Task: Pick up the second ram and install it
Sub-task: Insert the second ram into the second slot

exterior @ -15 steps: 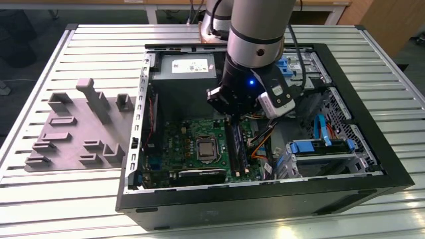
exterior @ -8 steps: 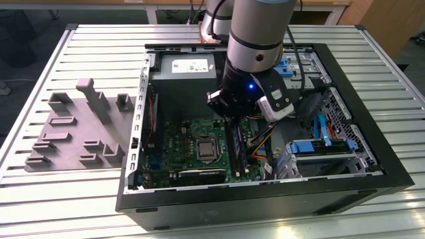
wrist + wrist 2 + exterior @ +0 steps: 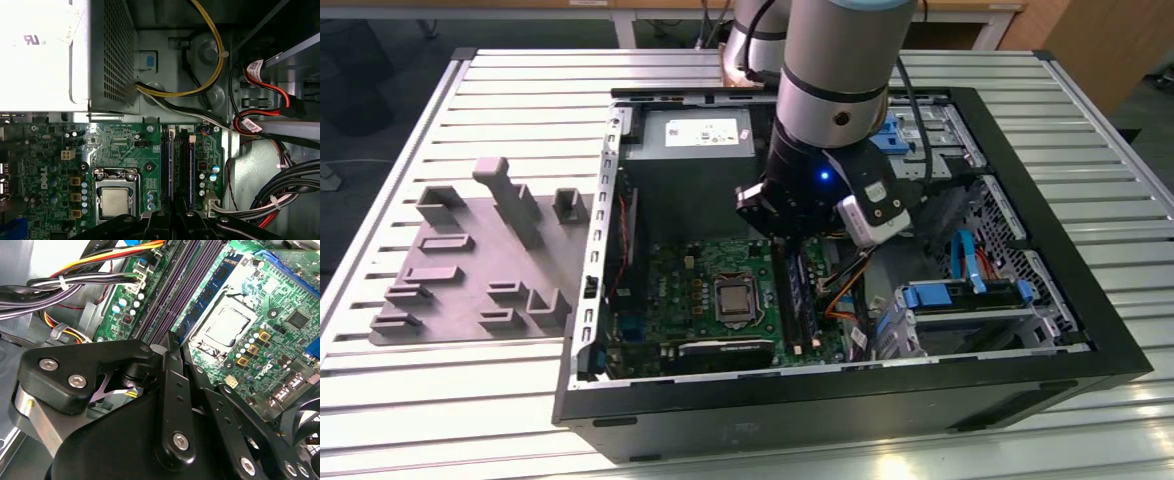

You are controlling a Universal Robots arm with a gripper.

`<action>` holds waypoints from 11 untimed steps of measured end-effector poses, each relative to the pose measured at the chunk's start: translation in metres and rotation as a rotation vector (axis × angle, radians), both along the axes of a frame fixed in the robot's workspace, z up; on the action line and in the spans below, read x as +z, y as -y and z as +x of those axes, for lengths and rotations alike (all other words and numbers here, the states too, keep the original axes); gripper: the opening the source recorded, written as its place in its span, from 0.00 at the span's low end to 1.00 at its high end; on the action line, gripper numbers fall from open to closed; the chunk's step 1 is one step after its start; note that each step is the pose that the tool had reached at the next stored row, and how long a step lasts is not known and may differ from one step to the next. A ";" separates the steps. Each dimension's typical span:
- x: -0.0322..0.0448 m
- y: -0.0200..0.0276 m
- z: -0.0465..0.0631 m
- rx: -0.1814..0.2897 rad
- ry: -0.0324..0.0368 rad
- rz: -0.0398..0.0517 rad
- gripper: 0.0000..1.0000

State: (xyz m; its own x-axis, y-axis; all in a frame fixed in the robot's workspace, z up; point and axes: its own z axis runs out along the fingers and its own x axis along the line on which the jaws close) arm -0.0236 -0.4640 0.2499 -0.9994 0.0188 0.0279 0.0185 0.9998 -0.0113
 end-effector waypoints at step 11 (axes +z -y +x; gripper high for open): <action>-0.0084 0.0067 0.001 0.008 0.0000 0.0003 0.14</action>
